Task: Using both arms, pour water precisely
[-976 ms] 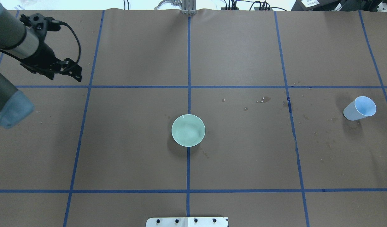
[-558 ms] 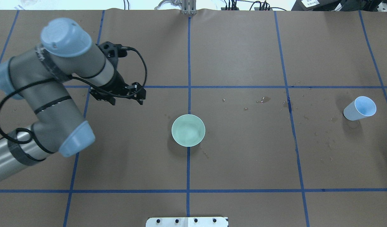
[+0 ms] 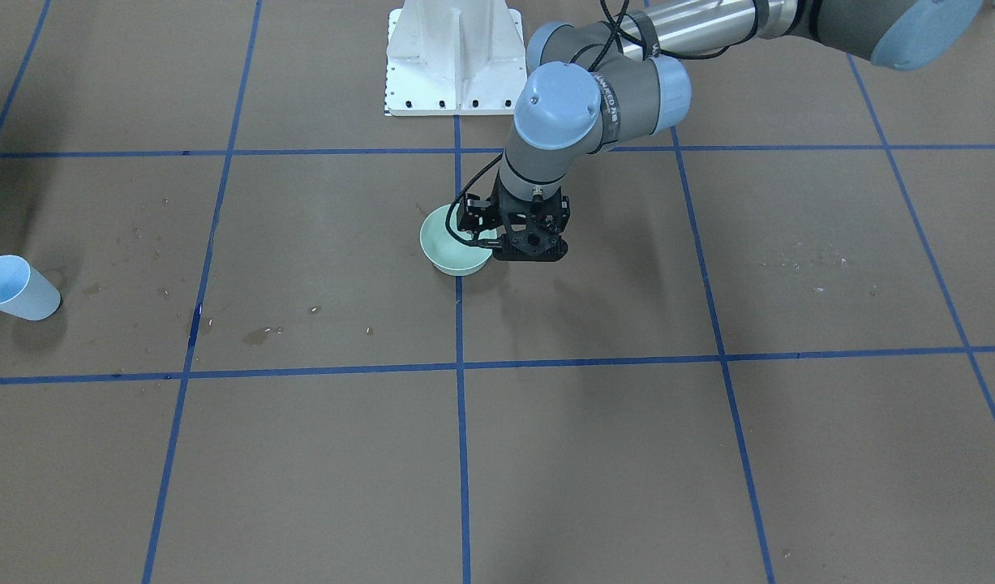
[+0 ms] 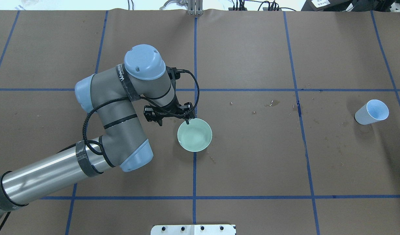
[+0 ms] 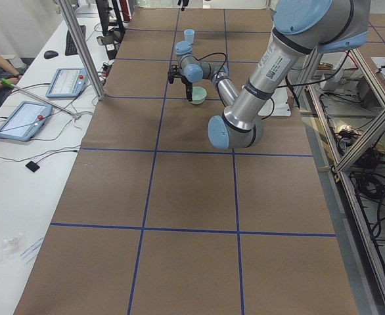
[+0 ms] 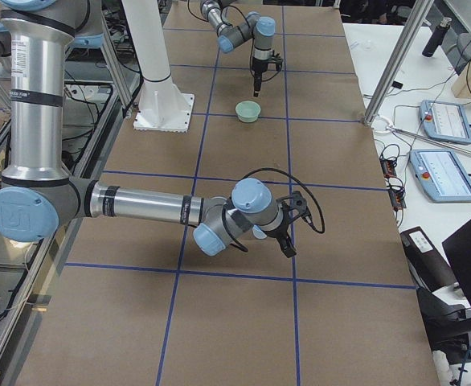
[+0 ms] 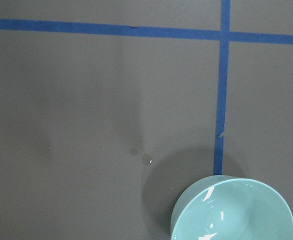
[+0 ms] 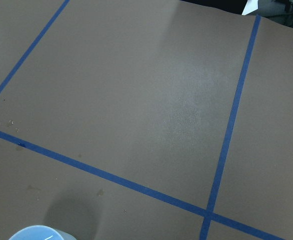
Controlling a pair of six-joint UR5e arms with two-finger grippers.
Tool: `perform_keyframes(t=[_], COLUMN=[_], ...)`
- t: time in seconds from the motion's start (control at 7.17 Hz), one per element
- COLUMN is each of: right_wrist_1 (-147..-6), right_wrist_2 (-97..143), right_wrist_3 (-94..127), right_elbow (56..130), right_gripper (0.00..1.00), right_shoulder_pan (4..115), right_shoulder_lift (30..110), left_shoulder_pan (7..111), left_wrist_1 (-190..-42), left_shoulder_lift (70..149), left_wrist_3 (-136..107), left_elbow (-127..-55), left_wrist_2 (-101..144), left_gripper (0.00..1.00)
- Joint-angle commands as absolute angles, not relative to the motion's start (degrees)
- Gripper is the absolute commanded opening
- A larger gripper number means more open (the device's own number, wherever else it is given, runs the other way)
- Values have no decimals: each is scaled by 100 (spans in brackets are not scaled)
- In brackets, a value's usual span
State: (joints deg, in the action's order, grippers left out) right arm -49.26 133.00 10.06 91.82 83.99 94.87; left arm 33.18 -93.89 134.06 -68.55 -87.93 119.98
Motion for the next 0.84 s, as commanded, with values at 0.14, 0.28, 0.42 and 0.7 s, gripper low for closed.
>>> perform_keyframes(t=[0.14, 0.28, 0.42, 0.7], right_wrist_1=[-6169, -6170, -6170, -6179], right_wrist_2=[13359, 13359, 13359, 13359], right_wrist_3=[352, 352, 352, 352], right_elbow=[9554, 9545, 9545, 9536], right_gripper=[99, 99, 99, 99], right_shoulder_pan=[8499, 8490, 8490, 8490], right_shoulder_lift=[9168, 9158, 9176, 9158], left_shoulder_pan=[3138, 3094, 3076, 3067], left_wrist_1=[-9527, -9527, -9527, -9571], left_shoulder_lift=[13439, 13430, 13430, 13430], left_wrist_3=[-6917, -6917, -6917, -6908], left_elbow=[-8561, -8534, -8508, -8464], left_wrist_2=[11997, 11997, 11997, 12006], left_gripper=[78, 69, 60, 41])
